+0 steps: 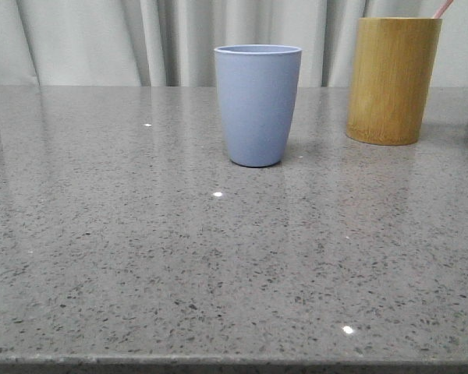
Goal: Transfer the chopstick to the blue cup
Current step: 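Grasp the pink chopstick with the right gripper and pull it upward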
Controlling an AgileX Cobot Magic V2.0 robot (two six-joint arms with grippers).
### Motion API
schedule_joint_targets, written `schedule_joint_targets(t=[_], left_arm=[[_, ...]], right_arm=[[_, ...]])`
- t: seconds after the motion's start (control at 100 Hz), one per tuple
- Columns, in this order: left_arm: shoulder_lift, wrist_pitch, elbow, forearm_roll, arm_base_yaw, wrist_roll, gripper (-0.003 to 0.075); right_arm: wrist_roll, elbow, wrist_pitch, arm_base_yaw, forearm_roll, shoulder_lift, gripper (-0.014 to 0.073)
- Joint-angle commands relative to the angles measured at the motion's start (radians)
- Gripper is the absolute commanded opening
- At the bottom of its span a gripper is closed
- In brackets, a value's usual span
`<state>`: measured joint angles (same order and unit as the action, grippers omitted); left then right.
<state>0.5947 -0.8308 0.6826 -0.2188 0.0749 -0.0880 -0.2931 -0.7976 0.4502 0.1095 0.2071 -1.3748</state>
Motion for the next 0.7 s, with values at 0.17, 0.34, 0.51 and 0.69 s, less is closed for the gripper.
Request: schedule_joint_targets(t=[0.17,0.34,0.51,0.69], left_arm=[[0.001,0.062,0.026,-0.017,-0.004,0.0,0.0474],[0.001,0.062,0.026,-0.017,-0.004,0.0,0.0474],[0.001,0.062,0.026,-0.017,-0.004,0.0,0.0474],[0.001,0.062,0.026,-0.017,-0.004,0.0,0.0474]], right_arm=[[-0.004,-0.031,0.095,0.003,-0.006,0.024,0.0463],[-0.004,-0.031,0.091,0.005,-0.006,0.024,0.0334],[-0.004,-0.031,0.093,0.02,-0.012,0.024,0.026],[-0.004,-0.031,0.094,0.022,-0.018,0.024,0.0255]])
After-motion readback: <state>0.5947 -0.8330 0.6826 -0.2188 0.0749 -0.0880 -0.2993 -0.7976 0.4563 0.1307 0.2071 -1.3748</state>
